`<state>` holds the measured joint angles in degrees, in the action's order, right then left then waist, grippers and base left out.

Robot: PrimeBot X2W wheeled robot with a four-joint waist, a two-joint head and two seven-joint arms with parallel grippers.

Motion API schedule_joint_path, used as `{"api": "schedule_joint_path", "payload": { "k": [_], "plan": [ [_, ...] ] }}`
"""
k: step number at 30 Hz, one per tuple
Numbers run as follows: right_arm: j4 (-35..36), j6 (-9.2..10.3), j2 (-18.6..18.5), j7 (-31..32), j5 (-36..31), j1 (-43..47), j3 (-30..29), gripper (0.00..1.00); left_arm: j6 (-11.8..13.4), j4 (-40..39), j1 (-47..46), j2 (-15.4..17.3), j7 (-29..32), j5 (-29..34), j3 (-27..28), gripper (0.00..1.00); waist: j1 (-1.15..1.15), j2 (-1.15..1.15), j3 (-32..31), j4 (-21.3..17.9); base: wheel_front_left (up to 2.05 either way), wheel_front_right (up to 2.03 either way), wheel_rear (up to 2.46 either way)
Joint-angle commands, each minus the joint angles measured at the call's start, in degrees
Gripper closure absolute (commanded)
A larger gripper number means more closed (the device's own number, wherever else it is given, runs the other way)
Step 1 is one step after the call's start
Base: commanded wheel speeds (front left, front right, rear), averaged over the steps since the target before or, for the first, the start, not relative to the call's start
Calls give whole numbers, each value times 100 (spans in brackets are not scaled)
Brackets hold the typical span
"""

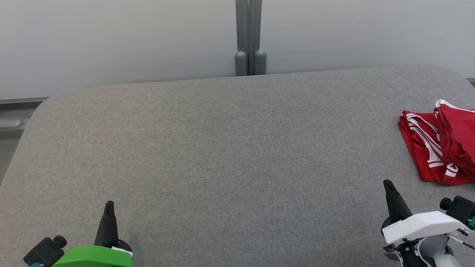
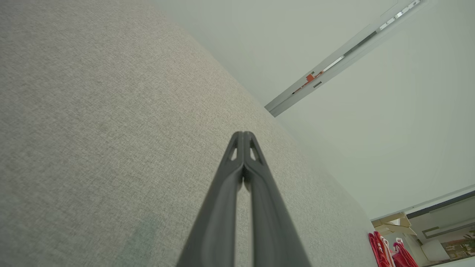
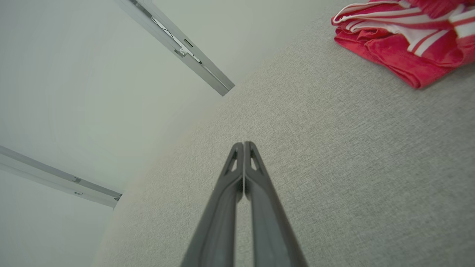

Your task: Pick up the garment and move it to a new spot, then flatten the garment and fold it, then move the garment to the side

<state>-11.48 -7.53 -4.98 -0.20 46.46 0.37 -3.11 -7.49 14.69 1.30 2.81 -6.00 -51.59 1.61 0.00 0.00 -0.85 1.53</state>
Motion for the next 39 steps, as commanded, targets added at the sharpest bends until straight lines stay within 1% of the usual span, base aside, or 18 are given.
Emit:
{"api": "schedule_joint_path", "payload": {
  "k": [1, 18, 39],
  "plan": [
    [41, 2, -15, 34, 204, -162, -38, 100, 0, -84, -197, 64, 40, -196, 33, 100, 0, 0, 2, -2, 0, 0, 0],
    [-36, 3, 45, 211, 1379, -304, -122, 100, 0, -86, -357, 73, 350, -1260, 137, 100, 0, 0, 22, -33, 0, 0, 0],
    [-117, 3, 109, 385, 2571, -457, -211, 100, 0, -85, -520, 76, 666, -2327, 249, 100, 0, 0, 47, -69, 0, 0, 0]
  ]
}}
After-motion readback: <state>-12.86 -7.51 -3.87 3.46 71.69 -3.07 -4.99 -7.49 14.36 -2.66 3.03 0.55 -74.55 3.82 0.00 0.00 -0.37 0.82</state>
